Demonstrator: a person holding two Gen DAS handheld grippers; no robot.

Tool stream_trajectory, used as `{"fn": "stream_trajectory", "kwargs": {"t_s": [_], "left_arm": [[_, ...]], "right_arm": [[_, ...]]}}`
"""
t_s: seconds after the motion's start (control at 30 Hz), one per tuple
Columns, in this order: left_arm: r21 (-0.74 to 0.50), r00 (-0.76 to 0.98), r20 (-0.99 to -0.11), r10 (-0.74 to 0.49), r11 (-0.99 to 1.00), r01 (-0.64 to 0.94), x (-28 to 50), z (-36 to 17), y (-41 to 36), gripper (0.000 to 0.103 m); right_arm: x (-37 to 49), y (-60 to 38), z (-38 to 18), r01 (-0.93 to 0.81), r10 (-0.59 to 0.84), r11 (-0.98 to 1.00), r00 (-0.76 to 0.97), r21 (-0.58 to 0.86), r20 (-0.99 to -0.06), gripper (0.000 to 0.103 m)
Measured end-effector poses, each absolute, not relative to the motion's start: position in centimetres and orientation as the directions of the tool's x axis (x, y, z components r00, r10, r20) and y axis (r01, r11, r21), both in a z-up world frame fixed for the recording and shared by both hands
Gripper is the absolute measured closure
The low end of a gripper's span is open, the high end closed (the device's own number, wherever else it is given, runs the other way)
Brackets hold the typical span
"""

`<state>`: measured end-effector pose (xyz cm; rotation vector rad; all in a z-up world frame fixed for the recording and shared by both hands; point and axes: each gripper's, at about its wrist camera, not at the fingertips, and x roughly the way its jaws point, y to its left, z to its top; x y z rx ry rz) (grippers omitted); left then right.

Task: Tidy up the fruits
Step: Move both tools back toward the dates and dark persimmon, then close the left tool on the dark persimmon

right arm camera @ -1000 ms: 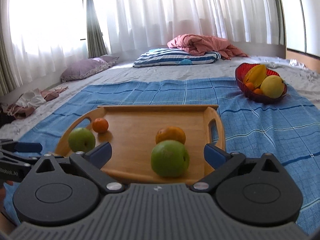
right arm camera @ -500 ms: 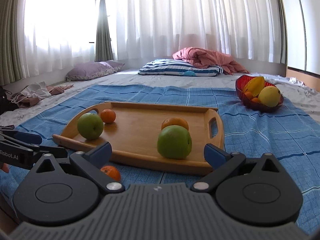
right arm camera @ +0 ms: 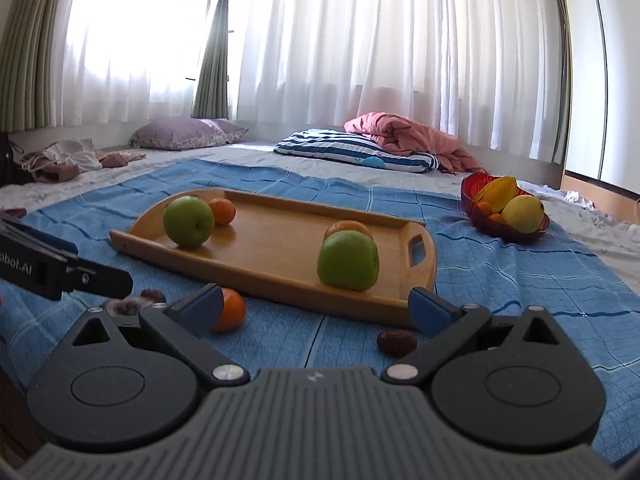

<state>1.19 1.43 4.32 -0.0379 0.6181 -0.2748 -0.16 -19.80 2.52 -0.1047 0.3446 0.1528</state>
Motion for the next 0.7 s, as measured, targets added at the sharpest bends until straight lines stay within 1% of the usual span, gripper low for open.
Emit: {"fn": "stream_trajectory", "kwargs": {"t_s": [0.17,0.4,0.47,0.53,0.7], "left_arm": [[-0.129,0.765,-0.575,-0.29,0.955,0.266,0.4,4.2,1.0,0.0],[-0.143,0.738,-0.588,-0.33,0.941,0.307,-0.4,3.8,0.1,0.001],[-0.156,0.722,-0.597,-0.35,0.933,0.323,-0.4,3.7,-0.2,0.006],[-0.173,0.703,-0.609,-0.367,0.927,0.334,-0.3,3.5,-0.4,0.015],[-0.2,0.672,-0.625,-0.398,0.913,0.354,-0.3,3.1,-1.0,0.024]], "right_arm": [[-0.8,-19.5,1.9,-0.169,0.125,0.98,0.929,-0.1,-0.348,0.0],[-1.5,-19.0,1.0,-0.207,0.157,0.973,0.917,-0.1,-0.367,0.0],[-1.7,-18.7,0.7,-0.218,0.161,0.969,0.914,-0.115,-0.372,0.0],[-2.0,-18.3,0.4,-0.227,0.161,0.964,0.914,-0.139,-0.372,0.0],[-2.5,-17.8,-0.1,-0.251,0.173,0.953,0.912,-0.17,-0.373,0.0]]}}
